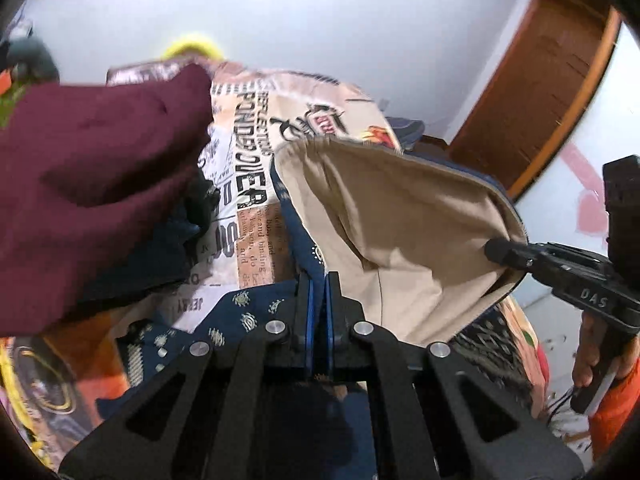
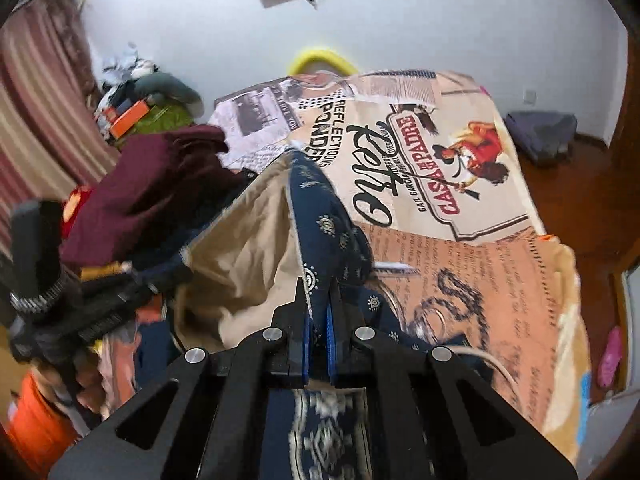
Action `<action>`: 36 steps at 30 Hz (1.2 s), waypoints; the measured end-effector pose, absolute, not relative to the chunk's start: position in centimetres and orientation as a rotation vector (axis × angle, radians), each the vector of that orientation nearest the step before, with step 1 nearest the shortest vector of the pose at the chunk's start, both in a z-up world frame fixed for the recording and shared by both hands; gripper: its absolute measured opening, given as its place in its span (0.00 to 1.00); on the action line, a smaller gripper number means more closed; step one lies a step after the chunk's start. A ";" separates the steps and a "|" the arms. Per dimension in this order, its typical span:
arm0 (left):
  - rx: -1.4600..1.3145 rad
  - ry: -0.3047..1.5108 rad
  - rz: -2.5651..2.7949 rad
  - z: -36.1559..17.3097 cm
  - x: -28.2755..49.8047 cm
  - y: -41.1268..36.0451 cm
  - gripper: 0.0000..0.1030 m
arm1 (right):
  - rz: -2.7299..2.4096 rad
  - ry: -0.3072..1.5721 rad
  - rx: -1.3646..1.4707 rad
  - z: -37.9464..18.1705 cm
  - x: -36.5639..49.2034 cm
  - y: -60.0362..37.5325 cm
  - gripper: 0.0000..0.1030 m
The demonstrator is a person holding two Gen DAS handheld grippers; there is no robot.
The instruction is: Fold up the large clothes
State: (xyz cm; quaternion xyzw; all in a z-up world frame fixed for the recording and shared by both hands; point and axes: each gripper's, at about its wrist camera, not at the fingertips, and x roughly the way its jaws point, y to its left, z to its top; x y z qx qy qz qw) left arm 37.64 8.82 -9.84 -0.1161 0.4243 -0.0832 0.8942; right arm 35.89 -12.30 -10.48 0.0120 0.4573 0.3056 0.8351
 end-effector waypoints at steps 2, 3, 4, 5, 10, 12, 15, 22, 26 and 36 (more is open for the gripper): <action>-0.219 0.877 -0.182 -9.3 36.8 8.9 0.03 | 0.661 0.968 0.012 -10.1 34.4 -12.8 0.06; -0.201 0.875 -0.180 -9.2 35.7 8.9 0.03 | 0.669 0.967 0.004 -9.8 33.3 -13.3 0.06; -0.189 0.872 -0.185 -9.2 34.6 9.1 0.03 | 0.673 0.970 -0.005 -9.8 32.4 -13.6 0.06; -0.174 0.873 -0.187 -9.3 33.7 9.1 0.03 | 0.676 0.972 -0.011 -10.1 32.2 -13.8 0.06; -0.131 0.922 -0.159 -12.0 30.7 9.5 0.03 | 0.666 0.994 -0.010 -12.0 29.6 -15.3 0.06; -0.140 0.955 -0.145 -13.6 29.7 9.8 0.04 | 0.657 1.009 0.005 -13.2 28.9 -15.9 0.06; -0.188 1.001 -0.129 -16.1 29.0 10.4 0.04 | 0.637 1.038 0.046 -14.9 28.5 -16.7 0.06; -0.316 1.078 -0.120 -21.8 28.4 10.7 0.04 | 0.553 1.046 0.006 -19.0 27.4 -17.2 0.06; -0.262 1.063 -0.110 -21.3 28.5 9.8 0.05 | 0.553 1.023 -0.041 -18.1 27.0 -16.9 0.07; -0.166 0.993 -0.133 -17.7 28.6 9.3 0.15 | 0.567 0.893 -0.208 -14.7 24.9 -14.4 0.39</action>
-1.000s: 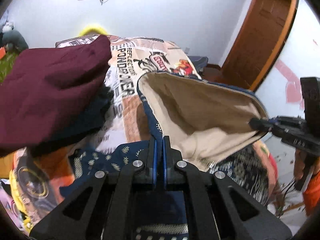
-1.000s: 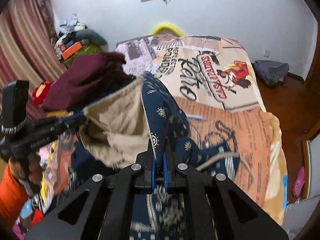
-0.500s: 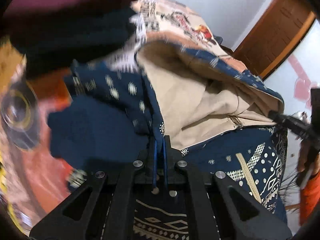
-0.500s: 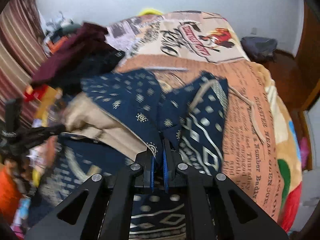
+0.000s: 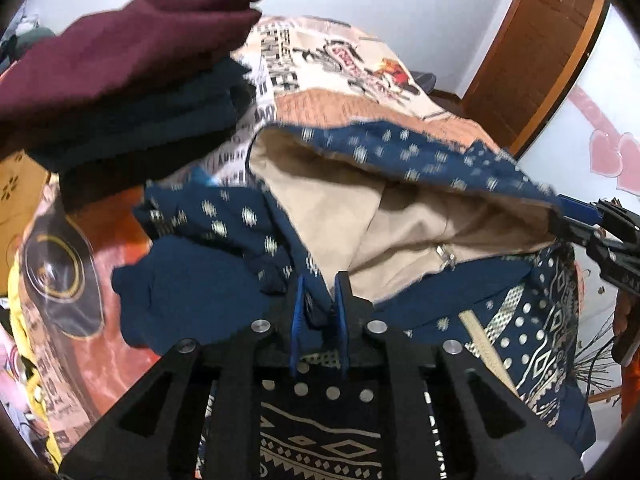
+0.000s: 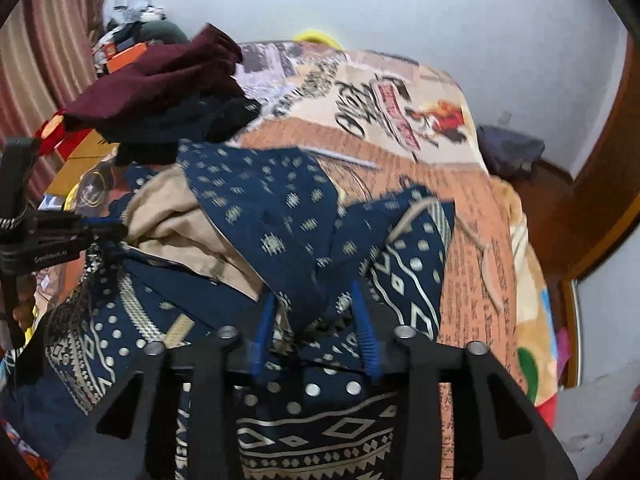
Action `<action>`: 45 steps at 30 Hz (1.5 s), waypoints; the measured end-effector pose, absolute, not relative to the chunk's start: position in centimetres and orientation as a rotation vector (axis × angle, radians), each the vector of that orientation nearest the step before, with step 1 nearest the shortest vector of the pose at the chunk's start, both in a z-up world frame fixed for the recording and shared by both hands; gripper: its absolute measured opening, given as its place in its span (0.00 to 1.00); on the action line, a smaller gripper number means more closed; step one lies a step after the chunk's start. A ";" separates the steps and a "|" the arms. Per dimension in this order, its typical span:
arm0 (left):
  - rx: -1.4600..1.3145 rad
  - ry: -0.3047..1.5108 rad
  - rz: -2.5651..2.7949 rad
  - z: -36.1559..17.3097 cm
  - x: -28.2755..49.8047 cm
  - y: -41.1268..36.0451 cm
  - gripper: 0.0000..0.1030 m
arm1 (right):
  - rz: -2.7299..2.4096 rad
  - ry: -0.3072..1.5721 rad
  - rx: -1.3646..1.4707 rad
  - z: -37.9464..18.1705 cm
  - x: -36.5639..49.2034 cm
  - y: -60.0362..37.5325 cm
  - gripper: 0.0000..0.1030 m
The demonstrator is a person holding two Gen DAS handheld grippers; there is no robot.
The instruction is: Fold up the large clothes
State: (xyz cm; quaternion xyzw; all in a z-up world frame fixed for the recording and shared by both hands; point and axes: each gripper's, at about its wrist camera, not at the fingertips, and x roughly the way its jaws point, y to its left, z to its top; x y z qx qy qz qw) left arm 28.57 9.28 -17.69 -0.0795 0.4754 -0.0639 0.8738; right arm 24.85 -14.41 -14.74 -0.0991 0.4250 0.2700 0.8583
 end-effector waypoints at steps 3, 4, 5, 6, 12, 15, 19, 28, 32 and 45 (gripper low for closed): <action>-0.173 0.972 -0.128 -17.0 29.4 9.8 0.27 | 0.597 0.868 -0.241 -14.0 24.7 -13.2 0.44; -0.174 0.966 -0.124 -17.0 29.8 9.8 0.34 | 0.610 0.863 -0.248 -13.9 24.8 -12.7 0.46; -0.175 0.960 -0.117 -16.9 30.2 10.0 0.36 | 0.624 0.860 -0.252 -13.8 24.9 -12.2 0.47; -0.177 0.959 -0.114 -16.8 30.6 10.3 0.37 | 0.637 0.859 -0.258 -13.8 25.0 -11.7 0.49; -0.213 1.005 -0.070 -18.2 34.0 11.8 0.38 | 0.687 0.957 -0.283 -16.3 26.7 -8.6 0.51; -0.231 1.027 -0.068 -19.3 35.3 12.3 0.38 | 0.704 0.986 -0.299 -17.5 27.1 -7.3 0.51; -0.247 1.056 -0.093 -20.8 37.0 12.3 0.38 | 0.718 0.999 -0.316 -18.4 27.8 -6.3 0.51; -0.270 1.063 -0.100 -22.3 39.1 12.2 0.38 | 0.745 1.082 -0.182 -19.9 30.7 -6.3 0.42; -0.241 1.062 -0.106 -22.2 39.0 11.8 0.36 | 0.749 1.095 -0.114 -19.7 31.3 -7.0 0.14; -0.169 0.869 -0.076 -13.9 34.7 9.7 0.06 | 0.682 0.929 0.065 -12.0 30.4 -13.2 0.09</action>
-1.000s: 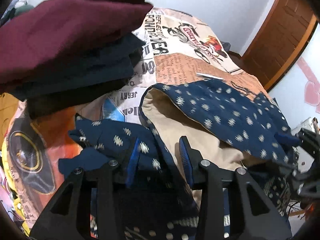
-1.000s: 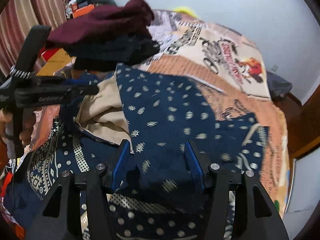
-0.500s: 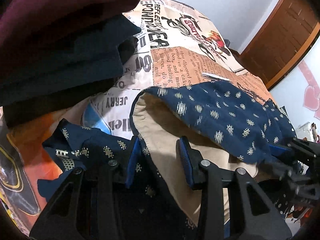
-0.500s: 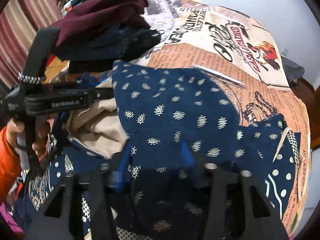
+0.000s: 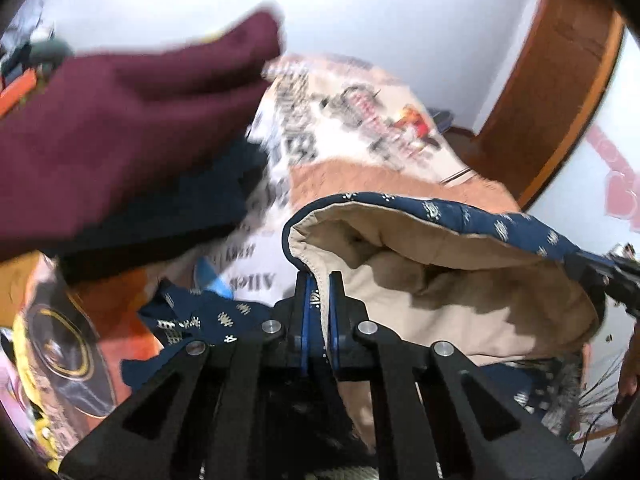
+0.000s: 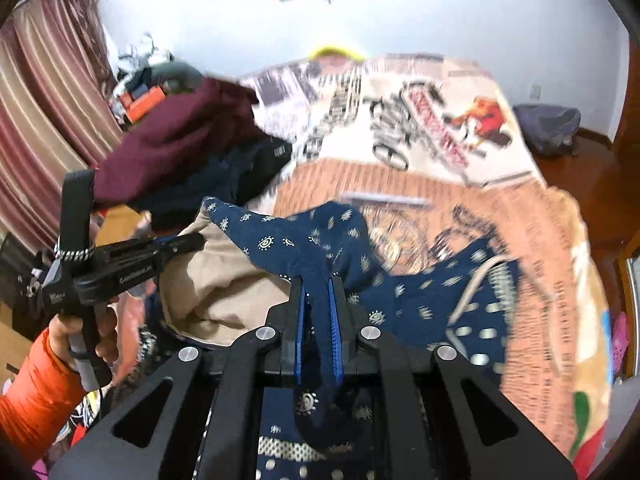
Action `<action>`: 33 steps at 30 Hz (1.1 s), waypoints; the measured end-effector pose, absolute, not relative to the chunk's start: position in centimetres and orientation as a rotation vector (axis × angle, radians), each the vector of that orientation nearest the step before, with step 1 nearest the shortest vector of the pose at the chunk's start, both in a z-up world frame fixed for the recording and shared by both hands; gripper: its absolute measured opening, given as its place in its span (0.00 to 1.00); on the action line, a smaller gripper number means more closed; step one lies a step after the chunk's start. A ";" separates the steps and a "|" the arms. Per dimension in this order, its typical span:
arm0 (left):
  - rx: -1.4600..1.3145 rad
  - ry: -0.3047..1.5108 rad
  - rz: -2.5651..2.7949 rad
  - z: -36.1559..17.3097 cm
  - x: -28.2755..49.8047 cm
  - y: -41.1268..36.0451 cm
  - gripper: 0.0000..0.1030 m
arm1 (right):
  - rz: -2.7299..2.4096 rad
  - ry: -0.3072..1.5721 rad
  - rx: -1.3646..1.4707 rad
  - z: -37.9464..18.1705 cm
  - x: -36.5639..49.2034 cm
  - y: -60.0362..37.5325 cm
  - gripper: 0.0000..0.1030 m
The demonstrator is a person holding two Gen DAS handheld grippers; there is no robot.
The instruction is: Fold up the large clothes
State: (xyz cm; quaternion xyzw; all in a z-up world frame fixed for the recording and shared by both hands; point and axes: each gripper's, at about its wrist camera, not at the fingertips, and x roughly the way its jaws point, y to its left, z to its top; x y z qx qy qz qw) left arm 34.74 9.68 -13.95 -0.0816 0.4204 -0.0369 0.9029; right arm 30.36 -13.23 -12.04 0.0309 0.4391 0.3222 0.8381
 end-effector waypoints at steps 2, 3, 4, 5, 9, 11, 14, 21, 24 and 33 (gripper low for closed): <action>-0.135 0.830 -0.095 -12.1 33.4 8.8 0.06 | 0.683 0.896 0.050 -10.7 29.5 -13.9 0.09; -0.115 0.810 -0.108 -11.2 32.5 8.3 0.06 | 0.680 0.884 0.046 -10.3 29.2 -14.3 0.09; -0.102 0.797 -0.121 -10.5 31.8 8.0 0.06 | 0.680 0.872 0.047 -9.8 28.6 -14.7 0.09; -0.093 0.787 -0.134 -10.0 31.0 7.6 0.06 | 0.680 0.863 0.050 -9.4 28.2 -15.1 0.09; -0.045 0.771 -0.167 -9.0 28.0 6.6 0.06 | 0.680 0.849 0.059 -8.9 26.2 -16.6 0.09; -0.036 0.779 -0.184 -9.2 26.7 6.5 0.06 | 0.681 0.852 0.059 -9.1 25.5 -17.2 0.09; -0.031 0.810 -0.201 -10.4 25.2 6.7 0.06 | 0.704 0.870 0.065 -9.5 24.5 -18.1 0.09; -0.092 0.945 -0.195 -15.2 22.3 8.4 0.07 | 0.712 0.916 0.037 -11.1 22.2 -19.5 0.08; -0.112 0.997 -0.199 -16.8 21.8 8.5 0.07 | 0.679 0.940 0.039 -12.1 22.3 -20.0 0.08; -0.124 0.966 -0.157 -15.6 19.8 10.2 0.40 | 0.570 0.942 0.103 -12.6 23.7 -21.6 0.09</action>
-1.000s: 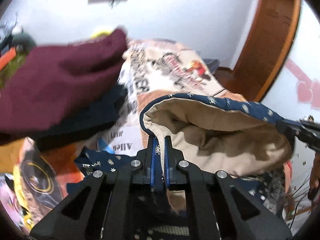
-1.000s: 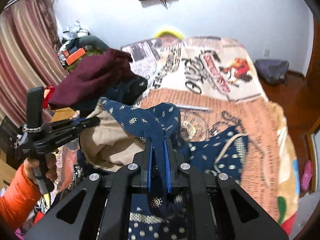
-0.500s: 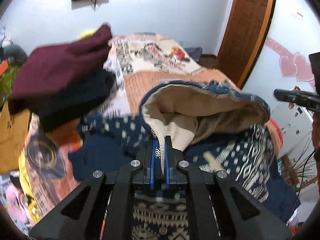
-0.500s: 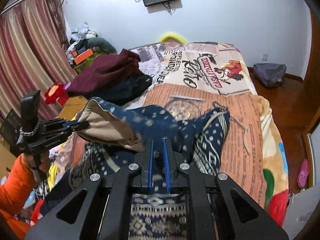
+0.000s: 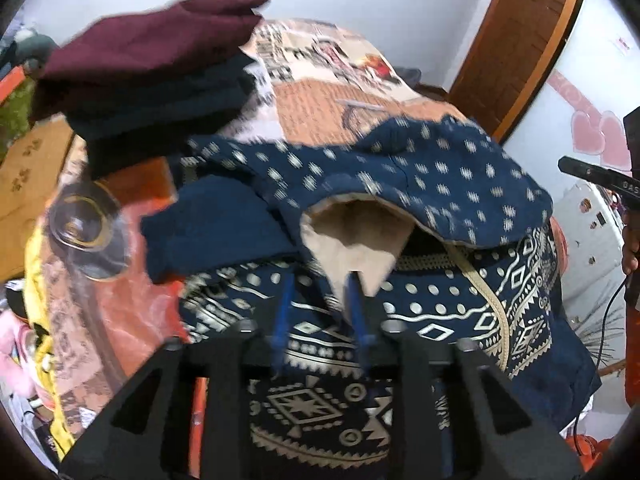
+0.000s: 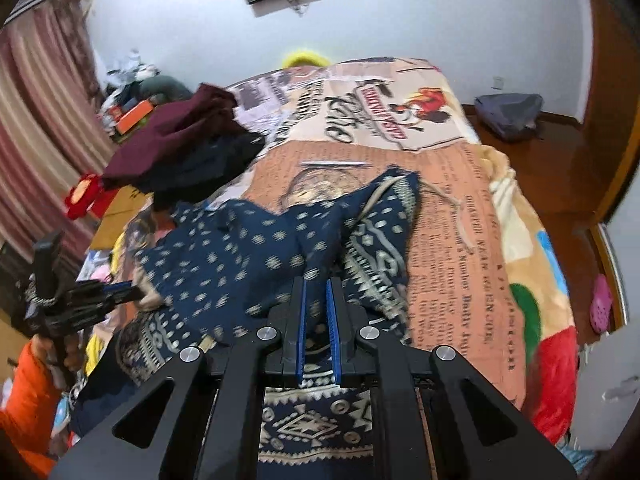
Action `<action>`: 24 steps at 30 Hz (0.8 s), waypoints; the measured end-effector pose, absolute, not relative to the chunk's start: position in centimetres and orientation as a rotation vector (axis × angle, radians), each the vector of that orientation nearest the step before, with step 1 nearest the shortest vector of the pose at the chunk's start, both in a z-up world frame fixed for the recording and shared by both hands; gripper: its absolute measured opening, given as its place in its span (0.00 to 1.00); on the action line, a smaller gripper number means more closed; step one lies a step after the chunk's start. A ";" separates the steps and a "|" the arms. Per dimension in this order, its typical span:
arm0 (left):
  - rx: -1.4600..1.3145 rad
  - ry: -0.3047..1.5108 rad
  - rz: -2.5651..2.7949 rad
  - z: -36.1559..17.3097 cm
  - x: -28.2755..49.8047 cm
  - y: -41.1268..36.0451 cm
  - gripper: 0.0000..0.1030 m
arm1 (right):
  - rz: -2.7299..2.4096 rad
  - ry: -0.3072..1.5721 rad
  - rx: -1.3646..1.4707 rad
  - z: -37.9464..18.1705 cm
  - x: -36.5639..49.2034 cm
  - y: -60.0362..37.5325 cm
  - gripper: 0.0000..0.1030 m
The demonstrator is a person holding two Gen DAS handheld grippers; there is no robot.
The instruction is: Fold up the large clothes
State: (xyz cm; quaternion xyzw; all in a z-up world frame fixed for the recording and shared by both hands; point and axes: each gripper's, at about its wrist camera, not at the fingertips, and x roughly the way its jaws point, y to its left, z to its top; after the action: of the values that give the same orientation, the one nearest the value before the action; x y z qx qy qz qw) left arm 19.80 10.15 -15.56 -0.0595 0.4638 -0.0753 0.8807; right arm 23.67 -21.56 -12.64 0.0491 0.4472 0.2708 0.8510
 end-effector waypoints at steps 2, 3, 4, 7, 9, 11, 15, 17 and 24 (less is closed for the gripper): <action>-0.105 0.930 -0.120 -14.8 19.6 11.0 0.54 | 0.563 0.943 0.113 -12.6 23.9 -21.9 0.09; -0.096 0.912 -0.089 -14.4 19.6 11.6 0.56 | 0.555 0.942 0.119 -12.5 24.2 -22.2 0.09; -0.096 0.909 -0.070 -14.2 19.9 12.1 0.57 | 0.549 0.941 0.122 -12.6 24.4 -22.3 0.09; -0.143 0.916 0.011 -14.6 20.9 14.8 0.60 | 0.523 0.944 0.136 -12.6 25.3 -22.9 0.16; -0.239 0.934 0.048 -15.5 21.9 17.4 0.60 | 0.497 0.947 0.154 -12.7 26.1 -23.4 0.32; -0.345 0.955 0.069 -16.7 22.6 19.6 0.60 | 0.467 0.936 0.167 -12.9 26.5 -23.8 0.49; -0.534 1.018 0.102 -20.4 23.7 22.8 0.60 | 0.455 0.980 0.199 -14.3 28.0 -24.1 0.53; -0.654 1.057 0.075 -22.8 24.0 23.8 0.60 | 0.445 1.018 0.218 -15.4 28.9 -24.2 0.53; -0.958 1.085 -0.043 -28.1 24.6 24.2 0.60 | 0.462 1.152 0.332 -19.7 30.7 -24.3 0.53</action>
State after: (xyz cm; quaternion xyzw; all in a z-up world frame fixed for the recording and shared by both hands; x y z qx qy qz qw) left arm 24.57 24.20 -28.08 -0.4383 0.4964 -0.0199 0.7490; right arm 30.66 -24.35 -19.71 0.1546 0.5374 0.2155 0.8006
